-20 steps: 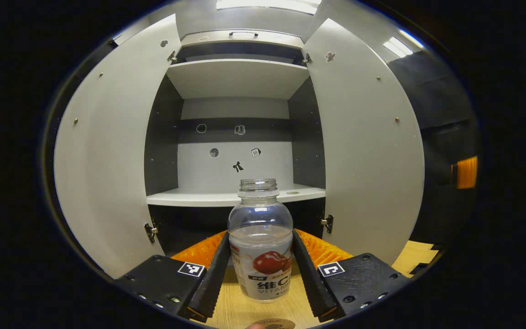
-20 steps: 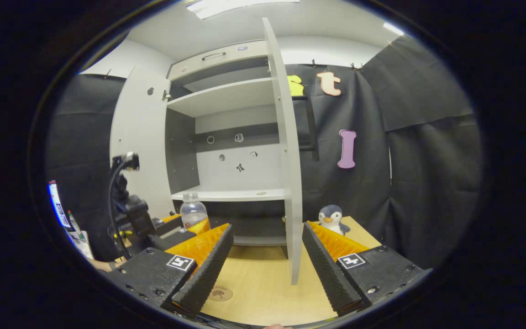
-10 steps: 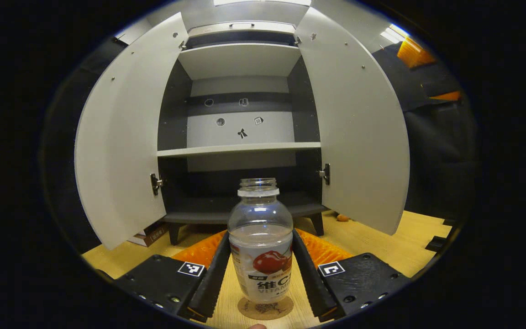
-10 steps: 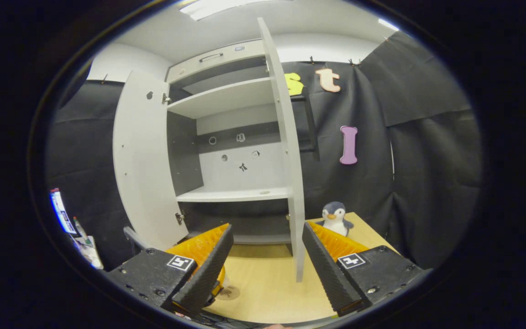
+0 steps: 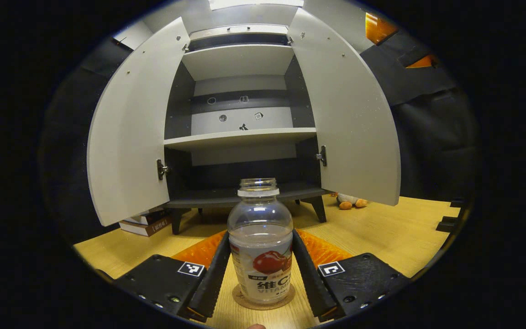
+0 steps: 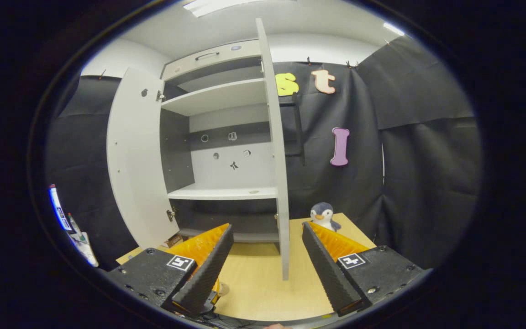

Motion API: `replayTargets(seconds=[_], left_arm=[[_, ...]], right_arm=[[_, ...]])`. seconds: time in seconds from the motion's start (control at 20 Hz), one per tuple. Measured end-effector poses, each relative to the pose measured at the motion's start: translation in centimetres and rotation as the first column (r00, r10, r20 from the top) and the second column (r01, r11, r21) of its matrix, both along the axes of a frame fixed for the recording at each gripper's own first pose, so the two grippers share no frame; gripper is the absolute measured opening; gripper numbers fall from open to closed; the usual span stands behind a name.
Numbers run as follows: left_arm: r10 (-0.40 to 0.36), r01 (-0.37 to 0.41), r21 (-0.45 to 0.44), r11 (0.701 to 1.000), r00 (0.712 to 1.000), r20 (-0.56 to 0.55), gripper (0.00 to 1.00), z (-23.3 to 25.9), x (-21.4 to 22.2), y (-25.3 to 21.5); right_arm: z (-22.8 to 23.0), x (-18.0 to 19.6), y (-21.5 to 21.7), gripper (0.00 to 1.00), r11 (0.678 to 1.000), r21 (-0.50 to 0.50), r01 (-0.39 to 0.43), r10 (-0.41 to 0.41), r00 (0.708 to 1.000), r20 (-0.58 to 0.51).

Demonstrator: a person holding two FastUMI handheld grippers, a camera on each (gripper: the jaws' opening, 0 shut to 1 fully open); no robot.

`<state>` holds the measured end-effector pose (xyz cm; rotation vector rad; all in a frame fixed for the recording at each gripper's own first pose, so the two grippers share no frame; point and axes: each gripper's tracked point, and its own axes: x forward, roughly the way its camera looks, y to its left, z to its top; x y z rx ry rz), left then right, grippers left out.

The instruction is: Grasp the bottle in the cabinet with the left hand and place it on the coaster, then close the right door with the right hand and the left door with the left hand.

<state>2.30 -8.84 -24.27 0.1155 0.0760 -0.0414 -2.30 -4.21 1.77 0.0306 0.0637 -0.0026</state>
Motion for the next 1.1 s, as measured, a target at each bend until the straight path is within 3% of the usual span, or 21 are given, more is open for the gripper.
replayTargets(seconds=[0.05, 0.1, 0.55, 0.65, 0.7, 0.75, 1.1], left_arm=[[0.005, -0.005, -0.003, 1.0, 1.0, 0.025, 0.79, 0.2, 0.0, 0.0], [0.005, -0.005, -0.002, 1.0, 1.0, 0.023, 0.75, 0.0, 0.2, -0.1], [-0.003, 0.004, -0.016, 1.0, 1.0, 0.027, 0.77, 0.1, -0.4, -0.1], [0.007, -0.007, -0.004, 1.0, 1.0, 0.013, 0.8, 0.0, -0.6, 0.0], [0.017, -0.017, 0.006, 1.0, 1.0, 0.01, 0.92, 0.0, -0.6, 0.0], [0.018, -0.018, 0.008, 1.0, 1.0, 0.007, 0.96, 0.0, -0.7, 0.0], [0.006, -0.007, 0.01, 1.0, 0.997, 0.08, 0.96, 4.5, -1.1, -0.3]], right_arm=[[-0.1, -0.1, 0.0, 0.99, 1.0, -0.001, 0.002, -0.002, 1.0, -0.004], [-0.2, -0.1, -0.1, 0.99, 1.0, 0.0, 0.003, -0.003, 1.0, -0.009], [-1.0, 0.0, 0.0, 0.99, 0.999, 0.031, -0.015, 0.016, 1.0, -0.026], [-1.3, 0.0, -0.2, 0.99, 0.999, 0.038, -0.014, 0.015, 0.999, -0.03], [-1.4, 0.0, -0.3, 0.99, 0.999, 0.039, -0.014, 0.015, 0.999, -0.033], [-1.5, 0.0, -0.4, 0.99, 0.999, 0.04, -0.013, 0.014, 0.999, -0.035], [-2.4, 0.1, -1.1, 0.99, 0.997, 0.069, -0.015, 0.017, 0.999, -0.039]])
